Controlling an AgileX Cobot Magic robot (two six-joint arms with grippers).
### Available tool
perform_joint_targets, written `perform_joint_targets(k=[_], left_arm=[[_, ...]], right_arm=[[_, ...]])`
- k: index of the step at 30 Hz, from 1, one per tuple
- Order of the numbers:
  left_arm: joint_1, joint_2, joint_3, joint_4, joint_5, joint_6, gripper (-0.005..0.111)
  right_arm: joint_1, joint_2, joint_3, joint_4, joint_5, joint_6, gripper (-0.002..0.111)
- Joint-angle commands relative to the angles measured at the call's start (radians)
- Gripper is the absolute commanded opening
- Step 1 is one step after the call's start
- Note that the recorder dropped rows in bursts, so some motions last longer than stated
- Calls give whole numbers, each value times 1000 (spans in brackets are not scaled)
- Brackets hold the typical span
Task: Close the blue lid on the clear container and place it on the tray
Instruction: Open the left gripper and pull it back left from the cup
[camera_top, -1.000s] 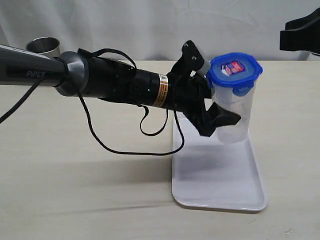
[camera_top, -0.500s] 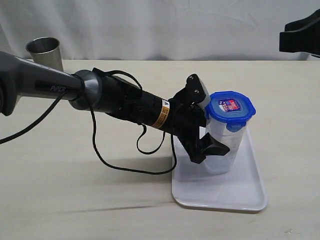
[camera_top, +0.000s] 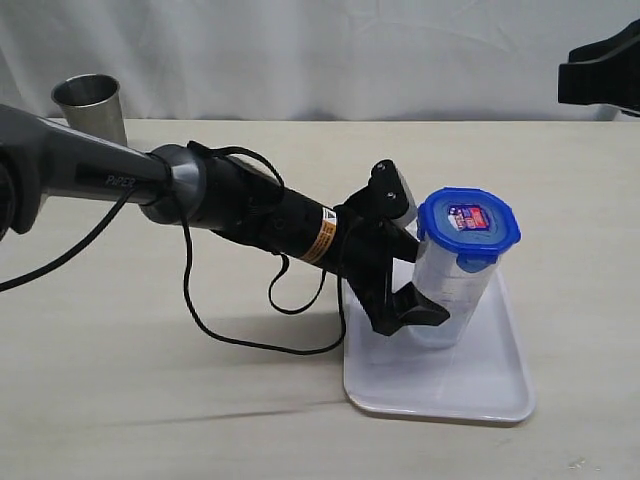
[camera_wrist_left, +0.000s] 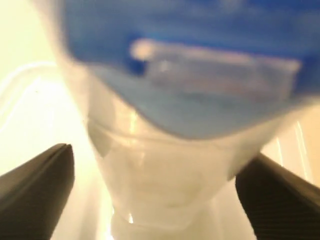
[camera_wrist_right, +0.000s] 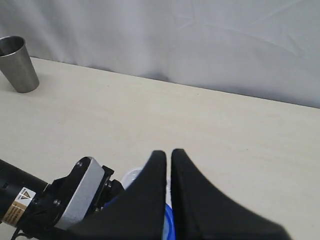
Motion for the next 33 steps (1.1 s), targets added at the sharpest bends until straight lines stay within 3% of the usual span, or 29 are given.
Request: perform_joint_targets(k=[1, 12, 23, 27, 30, 33], left_arm=[[1, 0, 1, 11, 8, 14, 88], [1, -56, 1, 128, 40, 11, 88], [17, -95, 1, 128, 32, -31, 88], [79, -95, 1, 128, -51, -99, 88], [170, -95, 1, 128, -238, -129, 88], [235, -98, 1, 128, -328, -180, 87]], right_arm=[[-5, -5, 5, 5, 9, 1, 4], [-5, -5, 5, 5, 11, -1, 4], [-5, -5, 5, 5, 17, -3, 4], [-5, -5, 5, 5, 17, -3, 4], [-5, -5, 5, 5, 17, -3, 4], [-5, -5, 5, 5, 17, -5, 4]])
